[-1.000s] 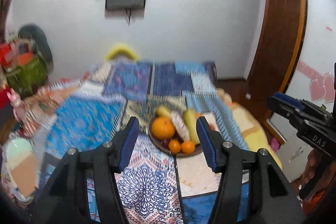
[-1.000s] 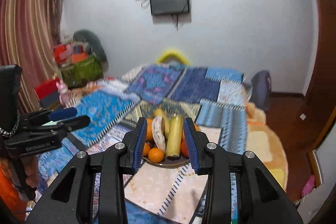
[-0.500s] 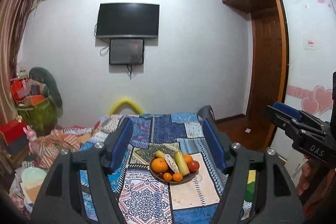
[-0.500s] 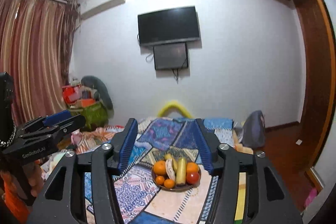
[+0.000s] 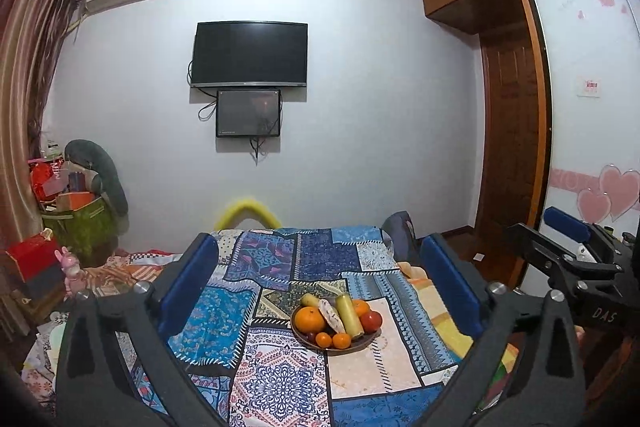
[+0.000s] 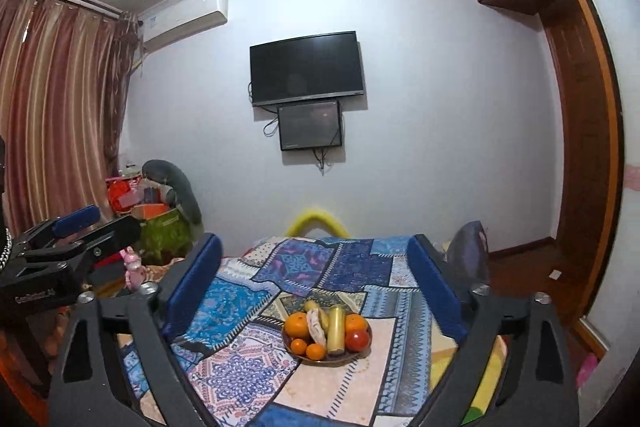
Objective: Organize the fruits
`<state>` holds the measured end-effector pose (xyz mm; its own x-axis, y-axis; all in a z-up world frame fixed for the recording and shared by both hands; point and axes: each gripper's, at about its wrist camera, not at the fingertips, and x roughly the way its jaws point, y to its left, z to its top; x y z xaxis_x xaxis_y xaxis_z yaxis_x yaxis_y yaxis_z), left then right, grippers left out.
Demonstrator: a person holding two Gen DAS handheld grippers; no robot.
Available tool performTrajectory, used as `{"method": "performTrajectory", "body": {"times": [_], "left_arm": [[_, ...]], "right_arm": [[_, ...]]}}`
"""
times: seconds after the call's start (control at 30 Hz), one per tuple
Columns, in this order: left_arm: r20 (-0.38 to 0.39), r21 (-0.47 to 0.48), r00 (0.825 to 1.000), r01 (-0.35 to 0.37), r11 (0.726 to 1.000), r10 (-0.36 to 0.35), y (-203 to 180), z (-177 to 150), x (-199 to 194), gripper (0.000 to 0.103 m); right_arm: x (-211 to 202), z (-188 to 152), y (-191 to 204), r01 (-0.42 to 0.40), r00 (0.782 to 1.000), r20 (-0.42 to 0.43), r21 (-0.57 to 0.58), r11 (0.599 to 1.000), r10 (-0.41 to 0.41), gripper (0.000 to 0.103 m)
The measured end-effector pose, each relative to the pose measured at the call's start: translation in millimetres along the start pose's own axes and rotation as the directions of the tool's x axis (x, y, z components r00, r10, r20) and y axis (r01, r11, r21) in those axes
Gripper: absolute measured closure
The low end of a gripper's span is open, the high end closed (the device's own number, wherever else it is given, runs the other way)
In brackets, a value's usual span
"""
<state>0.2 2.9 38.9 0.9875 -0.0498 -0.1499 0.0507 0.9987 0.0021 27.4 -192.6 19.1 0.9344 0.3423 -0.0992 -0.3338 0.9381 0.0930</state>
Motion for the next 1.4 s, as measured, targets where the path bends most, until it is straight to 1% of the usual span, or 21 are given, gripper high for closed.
{"method": "performTrajectory", "body": {"times": [0.1,0.9,1.4], "left_arm": [[-0.003,0.002,1.000,0.000,1.000,0.000,-1.6,-1.3,-1.8,0.000],[-0.009,0.010,1.000,0.021,1.000,-0.021,-6.1,-3.3,-4.1,0.000],[-0.007,0.017,1.000,0.025,1.000,-0.025,-9.1,-2.4,-5.7,0.000]], "right_arm": [[-5.1,-1.9,0.7,0.015,1.000,0.003,-0.010,1.000,-0.015,0.000],[-11.7,-2.3,-3.0,0.006,1.000,-0.009,0.005,1.000,-0.005,0.000],[-13.9,-1.1,-3.0,0.016,1.000,-0.006,-0.002,1.000,-0.016,0.000]]}}
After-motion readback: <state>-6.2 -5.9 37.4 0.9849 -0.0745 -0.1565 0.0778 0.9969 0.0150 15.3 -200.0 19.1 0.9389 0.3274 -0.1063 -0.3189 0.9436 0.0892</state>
